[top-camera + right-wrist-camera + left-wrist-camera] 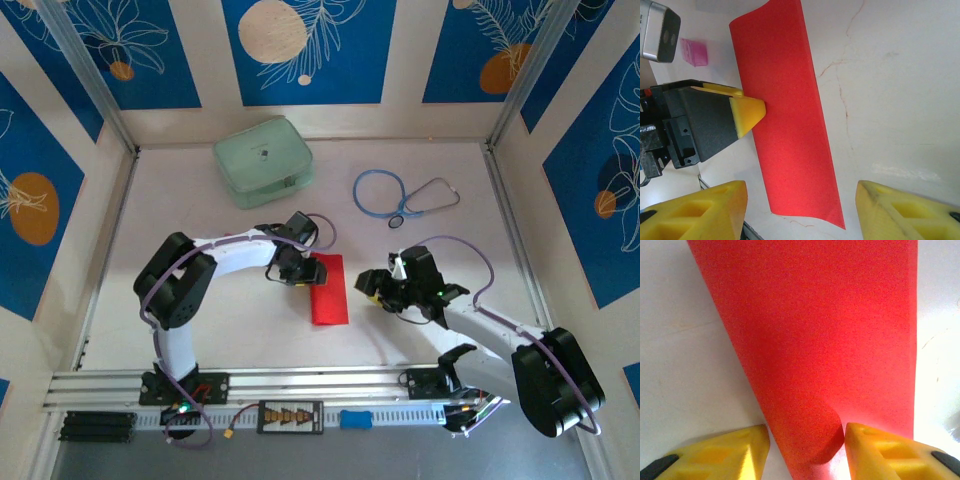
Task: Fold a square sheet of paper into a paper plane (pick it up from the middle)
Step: First fold the square sheet of paper in half at the center of the table, then hold the square sheet of paper at the center of the table.
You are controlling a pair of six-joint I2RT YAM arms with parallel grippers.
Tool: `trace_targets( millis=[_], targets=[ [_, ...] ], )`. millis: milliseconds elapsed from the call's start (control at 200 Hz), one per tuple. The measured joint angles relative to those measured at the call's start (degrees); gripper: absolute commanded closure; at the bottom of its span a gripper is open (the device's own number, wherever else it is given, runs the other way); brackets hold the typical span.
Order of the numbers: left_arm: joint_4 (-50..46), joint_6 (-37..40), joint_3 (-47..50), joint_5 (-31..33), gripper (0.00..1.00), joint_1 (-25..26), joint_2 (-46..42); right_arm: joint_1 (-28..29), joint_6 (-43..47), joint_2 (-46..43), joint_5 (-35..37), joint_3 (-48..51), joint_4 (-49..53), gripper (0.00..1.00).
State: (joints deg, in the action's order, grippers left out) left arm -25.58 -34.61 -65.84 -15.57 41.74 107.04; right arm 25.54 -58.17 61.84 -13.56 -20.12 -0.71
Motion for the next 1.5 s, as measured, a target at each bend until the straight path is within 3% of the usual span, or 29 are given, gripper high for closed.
trace_targets(
  millis=[600, 1501],
  targets=[
    [-6.9, 0.7, -5.8, 3.9, 0.49, 1.6, 3.1, 0.0, 0.0, 0.0, 0.0, 0.0, 0.1, 0.38],
    [-7.3, 0.7, -6.2, 5.4, 0.49, 2.1, 3.4, -0.1, 0.2, 0.0, 0.0, 0.0, 0.1, 0.38]
  ],
)
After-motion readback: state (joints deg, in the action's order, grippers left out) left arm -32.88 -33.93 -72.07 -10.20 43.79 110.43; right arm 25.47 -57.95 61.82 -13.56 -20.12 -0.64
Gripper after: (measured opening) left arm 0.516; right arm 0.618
